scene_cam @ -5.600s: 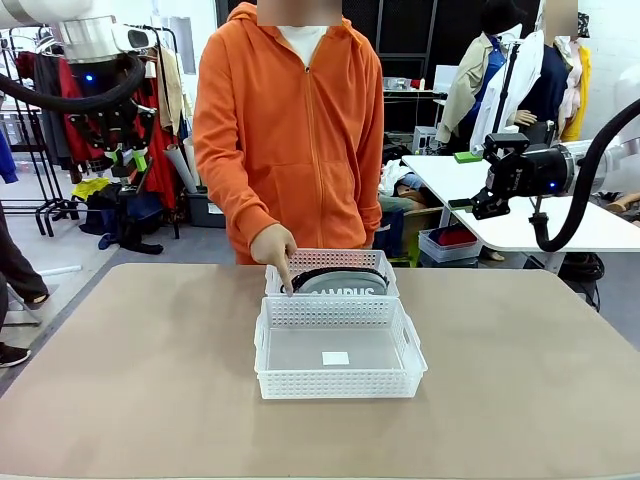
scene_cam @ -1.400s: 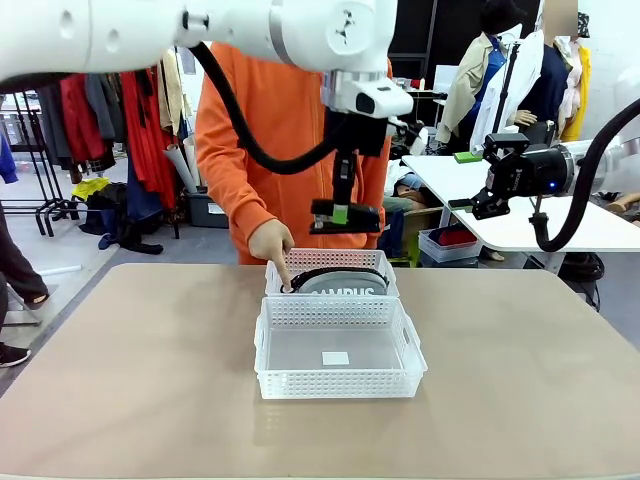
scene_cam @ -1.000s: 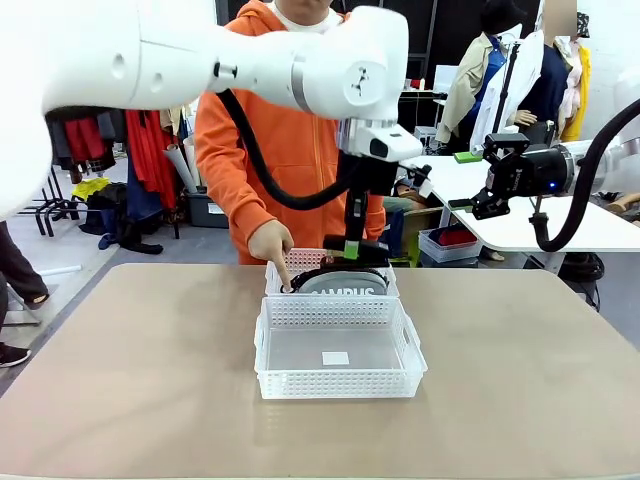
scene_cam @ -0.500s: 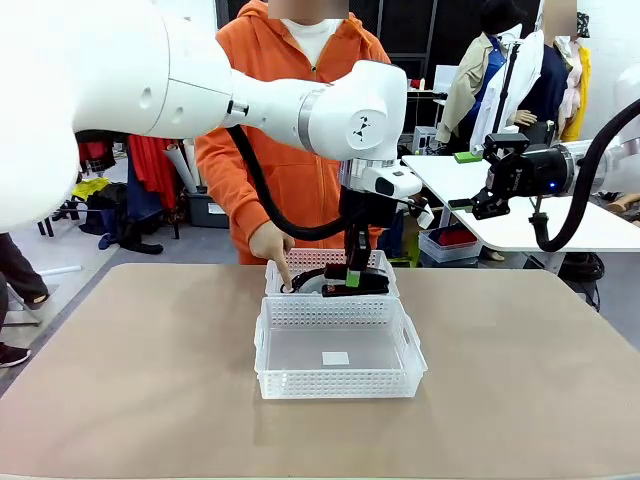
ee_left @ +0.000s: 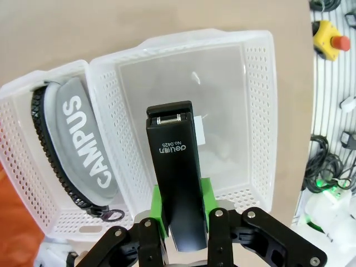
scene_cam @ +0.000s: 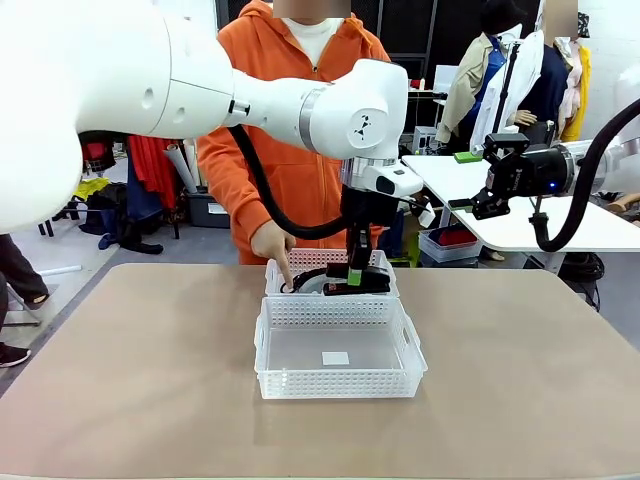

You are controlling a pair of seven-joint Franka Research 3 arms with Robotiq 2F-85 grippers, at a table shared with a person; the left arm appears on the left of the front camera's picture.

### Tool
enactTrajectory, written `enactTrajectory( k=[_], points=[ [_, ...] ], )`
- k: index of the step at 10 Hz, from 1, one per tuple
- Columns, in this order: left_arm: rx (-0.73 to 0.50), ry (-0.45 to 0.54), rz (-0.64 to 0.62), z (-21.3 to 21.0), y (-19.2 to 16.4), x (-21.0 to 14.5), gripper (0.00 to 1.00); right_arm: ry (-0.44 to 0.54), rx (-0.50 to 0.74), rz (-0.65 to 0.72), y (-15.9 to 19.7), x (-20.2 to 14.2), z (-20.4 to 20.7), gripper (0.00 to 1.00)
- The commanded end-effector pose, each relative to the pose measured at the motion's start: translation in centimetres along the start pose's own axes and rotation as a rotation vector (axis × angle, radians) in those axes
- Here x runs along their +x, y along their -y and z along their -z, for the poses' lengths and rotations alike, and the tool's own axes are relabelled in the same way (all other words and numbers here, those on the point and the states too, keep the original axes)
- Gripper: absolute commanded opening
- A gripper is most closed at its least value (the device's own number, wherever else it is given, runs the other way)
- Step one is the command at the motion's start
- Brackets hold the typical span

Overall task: Distribute items into two baskets.
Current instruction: Place the picked Stapler into the Organizing basket as instructed by the person.

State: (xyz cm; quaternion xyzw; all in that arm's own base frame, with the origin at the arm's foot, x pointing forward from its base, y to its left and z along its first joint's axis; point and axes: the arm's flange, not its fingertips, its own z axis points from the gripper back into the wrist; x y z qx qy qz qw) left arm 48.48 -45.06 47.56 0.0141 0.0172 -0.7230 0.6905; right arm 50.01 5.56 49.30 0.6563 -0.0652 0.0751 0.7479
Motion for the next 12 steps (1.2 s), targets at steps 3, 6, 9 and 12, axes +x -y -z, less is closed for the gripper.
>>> enactTrajectory(
  k=[3,6,9,12],
  points=[
    [-0.017,-0.031,0.064,5.1,1.1,-1.9,0.00,0.008,-0.002,-0.001,-0.2,0.0,0.0,1.00],
    [-0.016,-0.025,0.003,8.7,2.0,-2.7,0.00,0.008,-0.002,-0.001,-0.2,0.0,0.0,1.00],
    [-0.018,-0.015,-0.014,11.4,1.4,-2.8,0.00,0.008,-0.002,-0.001,-0.2,0.0,0.0,1.00],
    [-0.030,-0.050,-0.012,12.7,1.0,-2.1,0.00,0.008,-0.002,-0.001,-0.2,0.0,0.0,1.00]
  ],
)
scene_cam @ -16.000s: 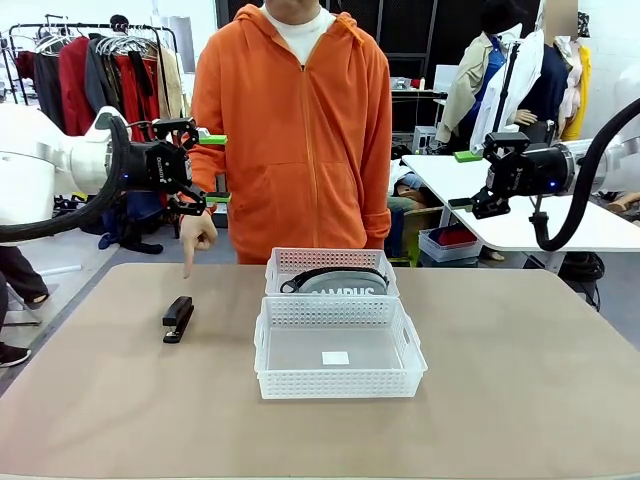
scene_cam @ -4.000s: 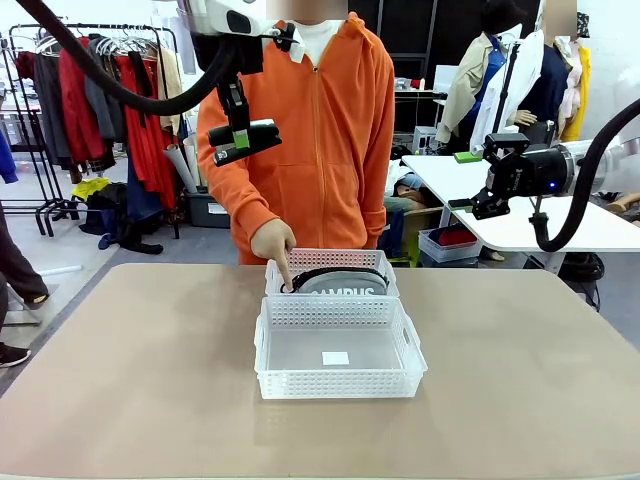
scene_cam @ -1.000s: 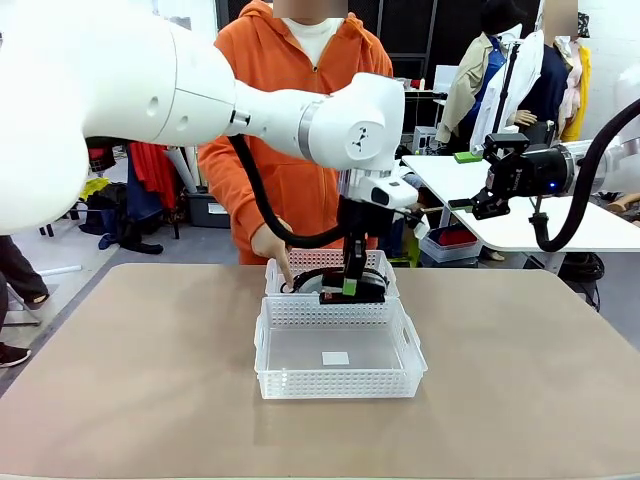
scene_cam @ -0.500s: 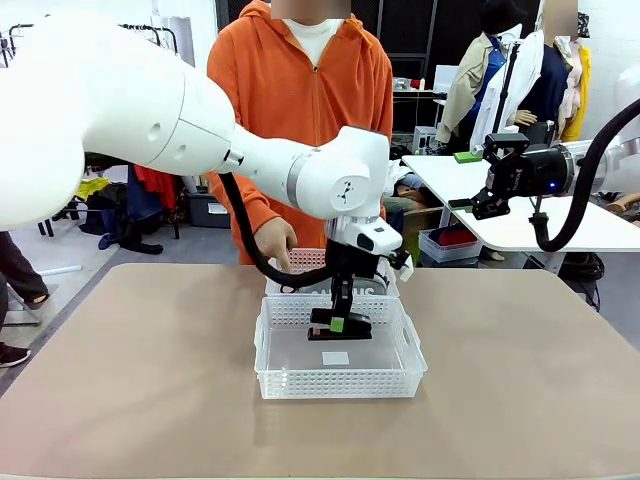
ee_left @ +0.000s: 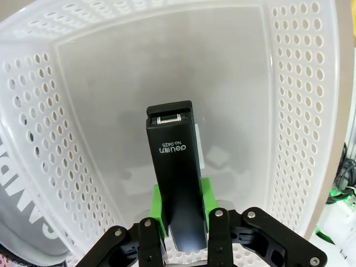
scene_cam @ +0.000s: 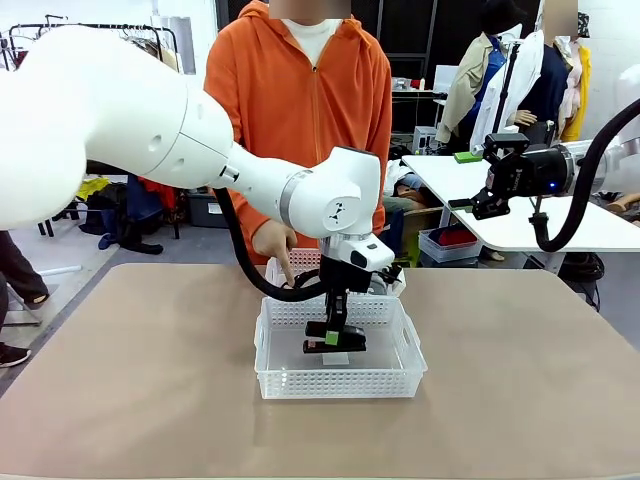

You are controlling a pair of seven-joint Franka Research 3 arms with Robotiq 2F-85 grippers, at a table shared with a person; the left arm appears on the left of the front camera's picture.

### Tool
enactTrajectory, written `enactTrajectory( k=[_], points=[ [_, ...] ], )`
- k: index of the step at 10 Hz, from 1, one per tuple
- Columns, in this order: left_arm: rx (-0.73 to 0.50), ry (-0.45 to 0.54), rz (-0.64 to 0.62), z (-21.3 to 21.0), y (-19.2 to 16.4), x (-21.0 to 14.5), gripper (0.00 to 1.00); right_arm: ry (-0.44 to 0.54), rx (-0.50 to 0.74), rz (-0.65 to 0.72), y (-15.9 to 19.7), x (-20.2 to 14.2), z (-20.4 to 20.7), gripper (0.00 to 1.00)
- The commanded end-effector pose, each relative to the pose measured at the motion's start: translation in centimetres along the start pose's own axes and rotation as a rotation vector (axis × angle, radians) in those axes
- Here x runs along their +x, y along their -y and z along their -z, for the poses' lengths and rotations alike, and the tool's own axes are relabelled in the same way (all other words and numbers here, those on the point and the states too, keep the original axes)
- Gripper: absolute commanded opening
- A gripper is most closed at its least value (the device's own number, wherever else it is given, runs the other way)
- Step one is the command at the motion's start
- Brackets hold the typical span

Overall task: Distribute items into two baskets.
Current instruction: Place the picked Stapler into the Organizing basket as instructed by the person.

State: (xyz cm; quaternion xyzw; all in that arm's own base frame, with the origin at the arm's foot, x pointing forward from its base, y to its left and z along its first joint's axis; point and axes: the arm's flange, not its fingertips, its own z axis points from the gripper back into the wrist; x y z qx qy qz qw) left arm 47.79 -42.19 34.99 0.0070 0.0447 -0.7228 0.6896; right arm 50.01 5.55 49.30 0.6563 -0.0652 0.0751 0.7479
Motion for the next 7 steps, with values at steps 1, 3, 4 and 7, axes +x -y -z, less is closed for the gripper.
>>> enactTrajectory(
  k=[1,3,4,7],
  points=[
    [0.015,-0.038,-0.016,0.50,-0.02,0.26,0.00,0.008,-0.002,-0.002,-0.17,-0.03,-0.03,1.00],
    [-0.005,-0.039,-0.033,0.85,-0.03,0.60,0.00,0.008,-0.002,-0.002,-0.17,-0.03,-0.03,1.00],
    [-0.012,-0.044,-0.034,1.11,-0.21,0.44,0.00,0.008,-0.002,-0.002,-0.17,-0.03,-0.03,1.00],
    [-0.025,-0.045,-0.040,1.11,-0.24,0.65,0.42,0.008,-0.002,-0.002,-0.17,-0.03,-0.03,1.00]
  ],
)
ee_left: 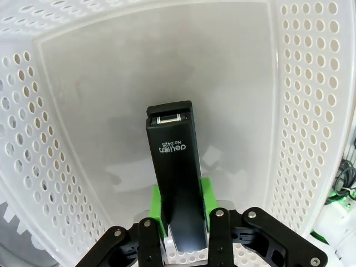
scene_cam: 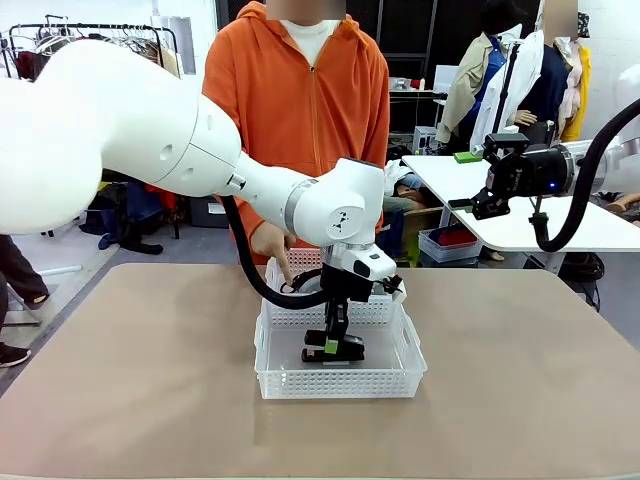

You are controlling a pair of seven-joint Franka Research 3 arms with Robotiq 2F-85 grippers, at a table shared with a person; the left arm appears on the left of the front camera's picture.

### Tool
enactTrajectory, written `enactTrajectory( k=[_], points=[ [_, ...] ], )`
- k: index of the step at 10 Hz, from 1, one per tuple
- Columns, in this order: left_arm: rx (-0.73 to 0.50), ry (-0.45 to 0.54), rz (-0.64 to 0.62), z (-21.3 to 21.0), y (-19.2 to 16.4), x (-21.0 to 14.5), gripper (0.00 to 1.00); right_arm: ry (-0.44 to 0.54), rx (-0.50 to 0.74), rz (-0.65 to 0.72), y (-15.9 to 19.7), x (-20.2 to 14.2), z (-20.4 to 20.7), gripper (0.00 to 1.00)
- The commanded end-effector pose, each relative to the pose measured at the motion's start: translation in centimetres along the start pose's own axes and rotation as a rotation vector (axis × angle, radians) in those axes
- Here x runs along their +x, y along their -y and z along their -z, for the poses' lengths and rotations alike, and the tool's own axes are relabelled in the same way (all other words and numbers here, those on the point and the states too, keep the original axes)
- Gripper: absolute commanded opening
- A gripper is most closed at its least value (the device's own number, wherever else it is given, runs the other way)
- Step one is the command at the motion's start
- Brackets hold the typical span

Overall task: Distribute items into two baskets.
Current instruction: Place the picked Stapler into the Organizing basket as instructed by the person.

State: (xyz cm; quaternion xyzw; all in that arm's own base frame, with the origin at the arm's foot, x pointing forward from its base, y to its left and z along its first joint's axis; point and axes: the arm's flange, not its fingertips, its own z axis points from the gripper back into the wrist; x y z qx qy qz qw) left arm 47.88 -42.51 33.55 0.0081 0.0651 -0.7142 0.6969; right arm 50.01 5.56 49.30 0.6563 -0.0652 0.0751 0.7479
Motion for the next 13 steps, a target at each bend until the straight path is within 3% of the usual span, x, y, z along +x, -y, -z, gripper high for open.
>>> enactTrajectory(
  k=[1,3,13],
  points=[
    [0.003,-0.014,-0.020,-0.3,0.0,0.2,0.61,0.008,-0.002,-0.002,-0.2,0.0,0.0,1.00],
    [0.001,-0.014,-0.018,-0.3,0.0,0.1,0.98,0.008,-0.002,-0.002,-0.2,0.0,0.0,1.00],
    [0.021,0.014,-0.024,-2.6,0.5,-1.8,1.00,0.008,-0.002,-0.002,-0.2,0.0,0.0,1.00]
  ],
)
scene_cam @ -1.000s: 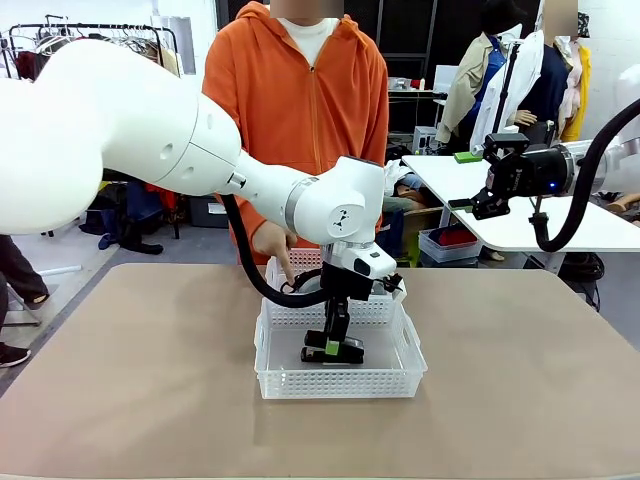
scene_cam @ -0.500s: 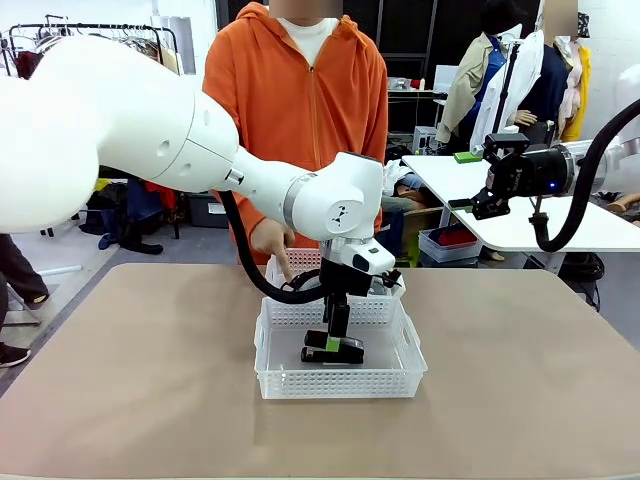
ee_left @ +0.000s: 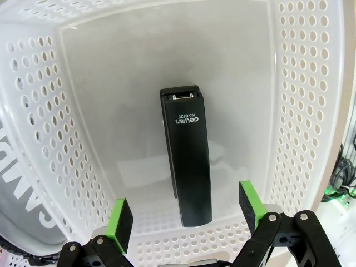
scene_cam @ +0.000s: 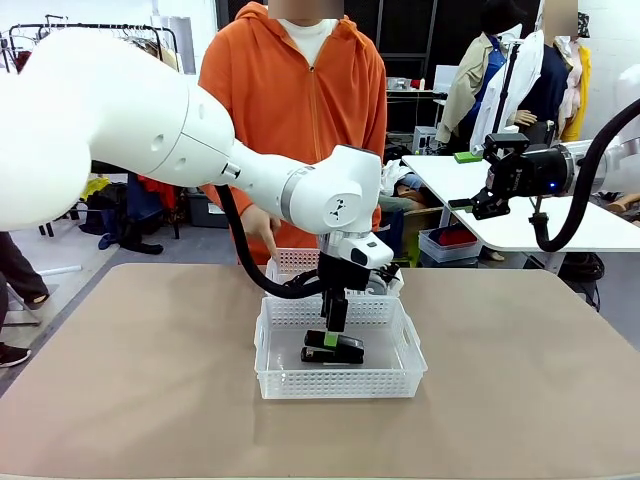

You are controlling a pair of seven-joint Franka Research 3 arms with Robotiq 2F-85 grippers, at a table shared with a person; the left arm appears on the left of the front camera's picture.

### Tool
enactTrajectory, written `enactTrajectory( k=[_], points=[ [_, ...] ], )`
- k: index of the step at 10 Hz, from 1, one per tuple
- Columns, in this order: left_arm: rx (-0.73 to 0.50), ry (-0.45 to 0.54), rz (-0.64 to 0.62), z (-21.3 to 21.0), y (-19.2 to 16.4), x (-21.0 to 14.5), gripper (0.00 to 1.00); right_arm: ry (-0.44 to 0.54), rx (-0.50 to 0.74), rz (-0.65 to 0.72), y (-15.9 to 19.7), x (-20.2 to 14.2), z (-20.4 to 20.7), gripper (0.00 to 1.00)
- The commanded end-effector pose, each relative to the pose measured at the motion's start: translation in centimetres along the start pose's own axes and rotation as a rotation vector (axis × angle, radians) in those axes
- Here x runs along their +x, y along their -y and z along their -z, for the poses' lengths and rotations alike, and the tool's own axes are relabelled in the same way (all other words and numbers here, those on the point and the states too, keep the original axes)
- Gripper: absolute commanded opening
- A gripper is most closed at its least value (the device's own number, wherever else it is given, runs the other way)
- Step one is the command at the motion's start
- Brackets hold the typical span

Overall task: Distribute items into two baskets.
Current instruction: Place the picked Stapler into the Organizing basket as instructed by the person.

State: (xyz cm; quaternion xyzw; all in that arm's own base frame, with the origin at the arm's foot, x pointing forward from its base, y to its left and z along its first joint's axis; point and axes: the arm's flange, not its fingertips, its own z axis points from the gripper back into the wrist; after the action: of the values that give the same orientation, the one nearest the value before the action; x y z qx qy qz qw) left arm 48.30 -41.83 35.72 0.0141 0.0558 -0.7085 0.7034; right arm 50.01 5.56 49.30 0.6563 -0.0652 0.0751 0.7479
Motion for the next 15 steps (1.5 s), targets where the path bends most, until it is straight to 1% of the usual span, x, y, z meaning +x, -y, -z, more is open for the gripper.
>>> enactTrajectory(
  k=[1,2,3,9,10,12,13,14,15],
  points=[
    [0.003,0.017,-0.013,-0.7,0.9,-0.9,1.00,0.008,-0.002,-0.001,-0.2,0.0,0.0,1.00],
    [0.014,0.026,-0.033,-1.2,0.9,-1.1,1.00,0.008,-0.002,-0.001,-0.2,0.0,0.0,1.00],
    [0.005,0.003,-0.002,-0.4,0.0,-0.1,1.00,0.008,-0.002,-0.001,-0.2,0.0,0.0,1.00],
    [-0.002,0.002,-0.002,0.0,0.0,0.1,1.00,0.008,-0.002,-0.001,-0.2,0.0,0.0,1.00],
    [-0.008,0.020,0.008,-1.2,1.0,-0.4,1.00,0.008,-0.002,-0.001,-0.2,0.0,0.0,1.00],
    [-0.012,0.076,0.051,-2.8,0.8,-3.4,1.00,0.008,-0.002,-0.001,-0.2,0.0,0.0,1.00],
    [-0.010,0.130,0.045,-3.8,1.3,-4.2,1.00,0.008,-0.002,-0.001,-0.2,0.0,0.0,1.00],
    [-0.016,0.160,0.043,-4.5,0.6,-6.8,1.00,0.008,-0.002,-0.001,-0.2,0.0,0.0,1.00],
    [-0.067,0.181,-0.034,-4.7,0.0,-7.8,1.00,0.008,-0.002,-0.001,-0.2,0.0,0.0,1.00]
  ],
)
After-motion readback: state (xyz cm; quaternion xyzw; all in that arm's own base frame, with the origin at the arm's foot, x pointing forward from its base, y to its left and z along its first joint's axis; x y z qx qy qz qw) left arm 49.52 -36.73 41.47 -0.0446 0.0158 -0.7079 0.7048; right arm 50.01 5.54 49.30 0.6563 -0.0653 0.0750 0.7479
